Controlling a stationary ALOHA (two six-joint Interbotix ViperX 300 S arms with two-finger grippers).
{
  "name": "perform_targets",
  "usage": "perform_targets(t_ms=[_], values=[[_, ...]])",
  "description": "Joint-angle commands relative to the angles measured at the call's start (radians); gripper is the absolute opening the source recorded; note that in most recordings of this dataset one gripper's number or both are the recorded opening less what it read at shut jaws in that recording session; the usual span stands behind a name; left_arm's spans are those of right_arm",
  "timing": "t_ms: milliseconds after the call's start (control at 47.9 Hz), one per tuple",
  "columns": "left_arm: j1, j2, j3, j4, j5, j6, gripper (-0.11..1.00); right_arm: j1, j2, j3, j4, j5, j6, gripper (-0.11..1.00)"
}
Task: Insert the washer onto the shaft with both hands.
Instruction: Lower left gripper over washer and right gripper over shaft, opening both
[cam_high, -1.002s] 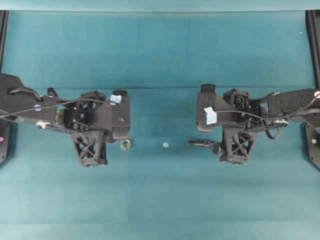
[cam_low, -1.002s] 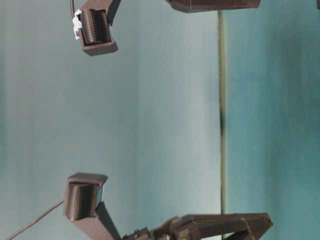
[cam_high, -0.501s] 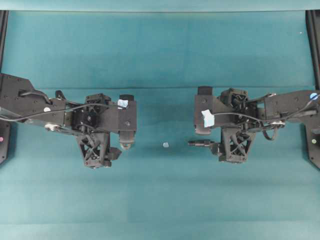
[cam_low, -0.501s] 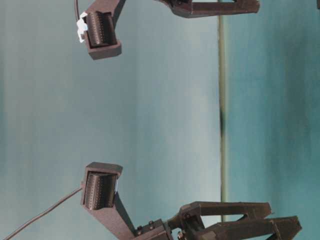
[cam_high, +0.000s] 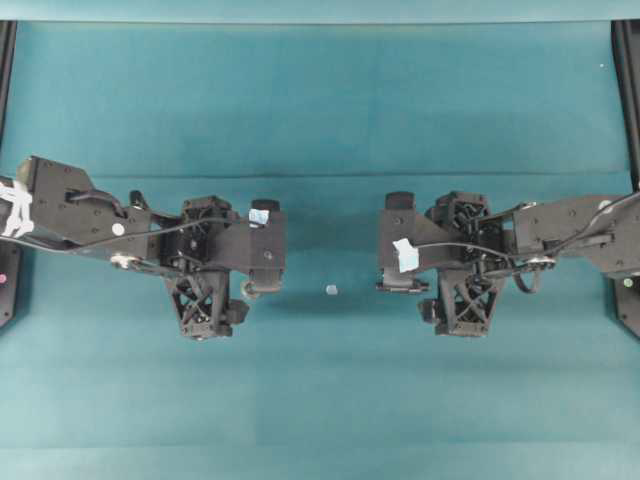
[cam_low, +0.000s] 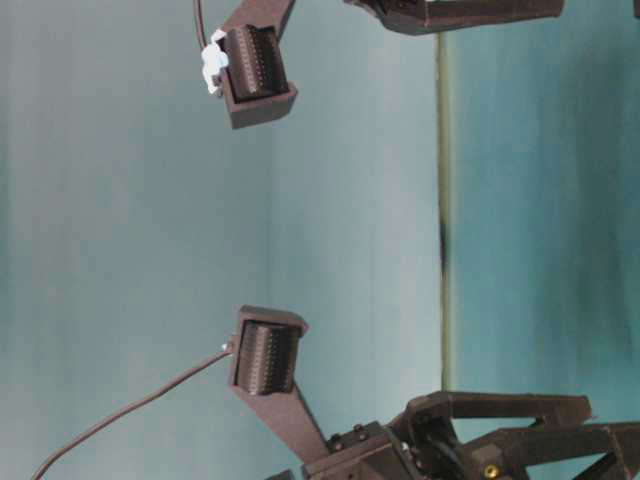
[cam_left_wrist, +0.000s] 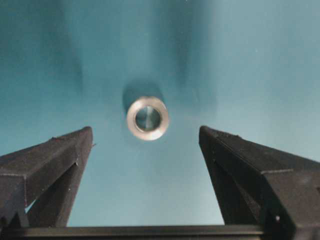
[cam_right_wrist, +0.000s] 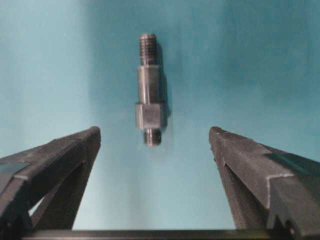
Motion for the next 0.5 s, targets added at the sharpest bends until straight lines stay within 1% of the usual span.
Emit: perform_targets(t_ms=[0, 146, 480], values=[[0.006, -0.002, -0.008, 0.005, -0.023, 0.0, 0.96, 0.002, 0.009, -0.003, -0.003, -0.011, -0.005, 0.92], [0.017, 0.003, 0.002, 0.005, -0.041, 0.002, 0.96, 0.002, 0.034, -0.003, -0.002, -0.018, -0.003, 0.92], [0.008, 0.017, 0.0, 0.005, -0.044, -0.003, 0.96, 0.002, 0.071, -0.003, -0.003, -0.057, -0.003, 0.92]])
